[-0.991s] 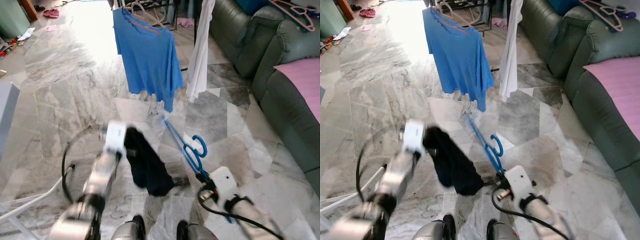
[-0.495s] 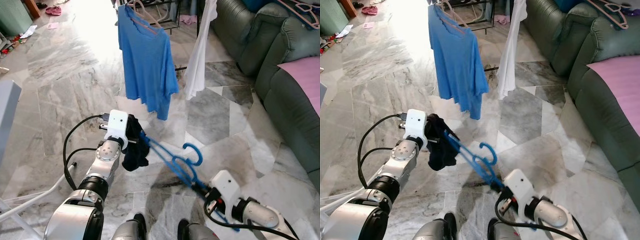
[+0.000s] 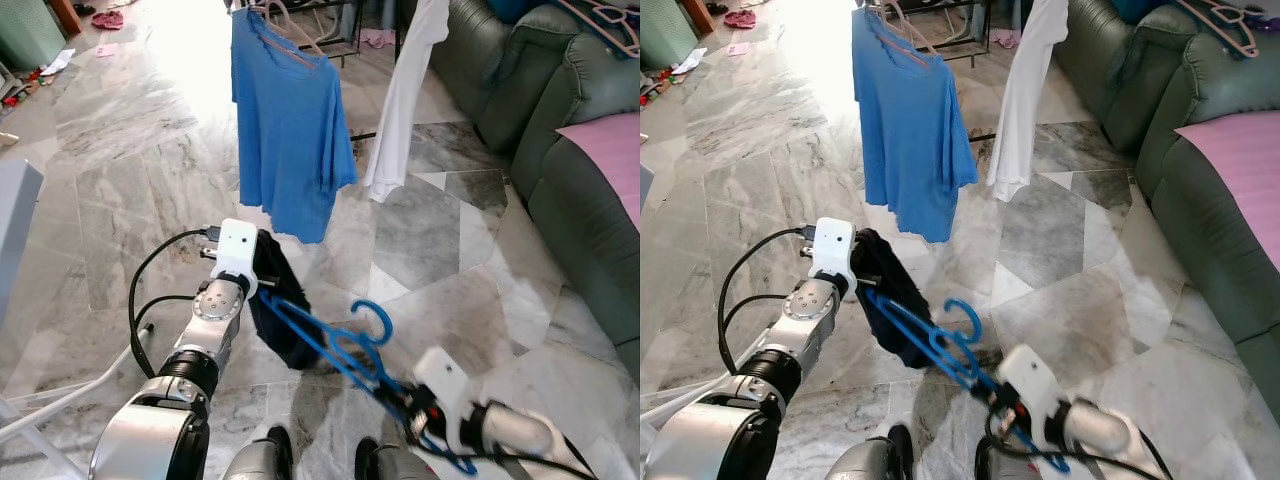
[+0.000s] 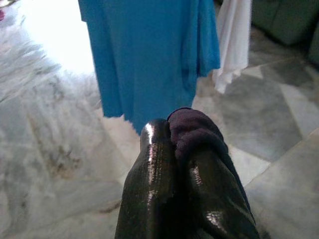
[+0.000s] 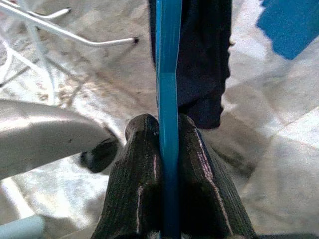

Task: Hang hanger

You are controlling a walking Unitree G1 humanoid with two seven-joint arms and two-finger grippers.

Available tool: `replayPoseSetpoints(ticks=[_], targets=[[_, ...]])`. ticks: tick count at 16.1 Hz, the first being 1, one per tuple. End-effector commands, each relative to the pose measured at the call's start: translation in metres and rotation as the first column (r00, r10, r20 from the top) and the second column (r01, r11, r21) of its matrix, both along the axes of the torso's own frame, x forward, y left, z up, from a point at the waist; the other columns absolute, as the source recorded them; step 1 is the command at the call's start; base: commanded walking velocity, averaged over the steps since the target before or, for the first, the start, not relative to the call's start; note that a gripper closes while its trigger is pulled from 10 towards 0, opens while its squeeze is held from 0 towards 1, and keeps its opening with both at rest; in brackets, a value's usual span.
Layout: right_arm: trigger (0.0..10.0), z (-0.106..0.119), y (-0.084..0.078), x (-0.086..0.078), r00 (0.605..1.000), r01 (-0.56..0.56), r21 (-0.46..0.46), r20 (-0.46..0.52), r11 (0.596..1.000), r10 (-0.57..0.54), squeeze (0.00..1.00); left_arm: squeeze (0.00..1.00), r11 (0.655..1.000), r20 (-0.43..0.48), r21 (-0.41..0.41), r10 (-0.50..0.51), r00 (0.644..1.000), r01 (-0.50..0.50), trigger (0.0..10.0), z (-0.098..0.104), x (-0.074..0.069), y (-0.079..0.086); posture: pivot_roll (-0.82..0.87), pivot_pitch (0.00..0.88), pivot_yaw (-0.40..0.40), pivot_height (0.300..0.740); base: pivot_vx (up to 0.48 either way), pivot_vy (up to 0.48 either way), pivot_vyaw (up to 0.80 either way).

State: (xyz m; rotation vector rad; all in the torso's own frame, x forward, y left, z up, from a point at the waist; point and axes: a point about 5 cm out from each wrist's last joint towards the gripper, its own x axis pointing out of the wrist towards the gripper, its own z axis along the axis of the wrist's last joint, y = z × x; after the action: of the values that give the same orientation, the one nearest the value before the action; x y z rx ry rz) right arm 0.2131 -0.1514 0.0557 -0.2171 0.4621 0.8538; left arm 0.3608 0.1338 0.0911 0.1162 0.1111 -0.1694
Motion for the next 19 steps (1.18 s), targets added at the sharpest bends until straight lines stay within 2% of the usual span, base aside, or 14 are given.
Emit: replayPoseSetpoints(ticks=[1, 6, 7, 10, 13, 17, 19], targets=[[10.0, -0.006, 0.000, 0.002, 1.000, 0.030, -0.013, -0.002, 0.999, -0.030, 0.00, 0.00, 1.000, 0.038, -0.022, -0.004, 0.999, 0.005, 10.0, 0.005, -0.001, 0.007, -0.15, 0.217, 0.096, 0.740, 0.000, 0.000, 0.00], [10.0, -0.015, -0.002, 0.019, 0.992, 0.128, -0.001, -0.004, 0.992, -0.128, 0.00, 0.00, 0.997, 0.071, -0.066, -0.043, 0.997, 0.048, 10.0, 0.010, -0.003, 0.007, -0.13, 0.212, 0.091, 0.740, 0.000, 0.000, 0.00], [10.0, -0.021, -0.003, 0.025, 0.982, 0.184, 0.028, -0.039, 0.983, -0.183, 0.00, 0.00, 0.993, 0.096, -0.093, -0.060, 0.994, 0.069, 10.0, 0.015, -0.003, 0.005, -0.12, 0.211, 0.090, 0.740, 0.000, 0.000, 0.00], [10.0, -0.032, -0.004, 0.030, 0.968, 0.240, 0.039, -0.088, 0.970, -0.235, 0.00, 0.00, 0.989, 0.121, -0.110, -0.088, 0.989, 0.101, 10.0, 0.022, -0.003, -0.001, -0.12, 0.210, 0.087, 0.740, 0.000, 0.000, 0.00], [10.0, -0.045, -0.010, 0.036, 0.926, 0.356, 0.066, -0.155, 0.932, -0.343, 0.00, 0.00, 0.972, 0.158, -0.161, -0.147, 0.976, 0.172, 10.0, 0.031, -0.006, -0.013, -0.12, 0.209, 0.087, 0.740, 0.000, 0.000, 0.00], [10.0, -0.043, -0.006, 0.040, 0.941, 0.318, 0.073, -0.146, 0.945, -0.305, 0.00, 0.00, 0.940, 0.181, -0.124, -0.295, 0.938, 0.319, 10.0, 0.034, -0.015, -0.038, -0.12, 0.206, 0.089, 0.740, 0.000, 0.000, 0.00], [10.0, -0.037, 0.004, 0.046, 0.957, 0.273, 0.114, -0.136, 0.955, -0.257, 0.00, 0.00, 0.908, 0.170, -0.086, -0.392, 0.904, 0.410, 10.0, 0.031, -0.023, -0.051, -0.12, 0.203, 0.092, 0.740, 0.000, 0.000, 0.00]])
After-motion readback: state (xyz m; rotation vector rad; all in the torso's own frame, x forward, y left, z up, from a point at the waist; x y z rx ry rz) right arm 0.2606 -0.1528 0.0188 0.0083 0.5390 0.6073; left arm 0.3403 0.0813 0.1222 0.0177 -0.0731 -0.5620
